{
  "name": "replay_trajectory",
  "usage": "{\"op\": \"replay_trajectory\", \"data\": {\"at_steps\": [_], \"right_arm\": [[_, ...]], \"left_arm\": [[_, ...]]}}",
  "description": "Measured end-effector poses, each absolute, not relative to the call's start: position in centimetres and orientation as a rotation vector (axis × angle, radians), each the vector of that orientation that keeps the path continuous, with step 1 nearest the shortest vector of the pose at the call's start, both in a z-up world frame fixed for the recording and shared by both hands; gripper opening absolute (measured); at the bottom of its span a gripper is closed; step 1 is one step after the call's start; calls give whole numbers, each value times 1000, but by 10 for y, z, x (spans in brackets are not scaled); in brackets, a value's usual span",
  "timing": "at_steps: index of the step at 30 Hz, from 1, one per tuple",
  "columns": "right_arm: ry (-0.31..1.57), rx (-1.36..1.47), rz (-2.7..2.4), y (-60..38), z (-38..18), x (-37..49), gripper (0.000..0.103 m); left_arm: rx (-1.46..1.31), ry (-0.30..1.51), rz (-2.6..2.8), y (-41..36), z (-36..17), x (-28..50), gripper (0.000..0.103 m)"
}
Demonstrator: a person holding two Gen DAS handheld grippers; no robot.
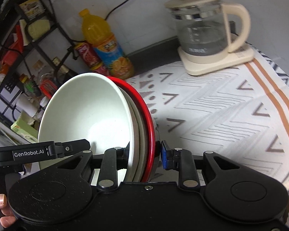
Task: Organize plates and bowls
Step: 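Lift and carry the nested bowls onto the plate stack with both tools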
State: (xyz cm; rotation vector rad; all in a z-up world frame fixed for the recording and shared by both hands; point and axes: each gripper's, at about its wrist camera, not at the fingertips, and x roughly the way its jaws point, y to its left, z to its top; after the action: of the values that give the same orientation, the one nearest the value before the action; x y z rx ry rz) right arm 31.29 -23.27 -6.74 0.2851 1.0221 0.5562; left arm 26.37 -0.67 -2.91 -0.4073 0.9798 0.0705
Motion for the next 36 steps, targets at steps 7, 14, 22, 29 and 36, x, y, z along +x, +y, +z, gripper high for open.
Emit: {"op": "replay_trajectory", "data": {"at_steps": [7, 14, 22, 29, 36], "right_arm": [[1026, 258, 622, -203, -59, 317, 26], [1041, 228, 682, -174, -58, 315, 26], [1073, 189, 737, -144, -64, 310, 26], [1111, 159, 759, -120, -72, 306, 26], [1158, 135, 748, -108, -85, 299, 26]], "left_arm": [[-432, 950, 138, 19, -23, 251, 46], [-470, 941, 205, 45, -24, 234, 46], [-511, 949, 273, 68, -30, 215, 46], [-537, 969, 312, 90, -40, 205, 46], [-547, 1012, 314, 103, -54, 202, 46]]}}
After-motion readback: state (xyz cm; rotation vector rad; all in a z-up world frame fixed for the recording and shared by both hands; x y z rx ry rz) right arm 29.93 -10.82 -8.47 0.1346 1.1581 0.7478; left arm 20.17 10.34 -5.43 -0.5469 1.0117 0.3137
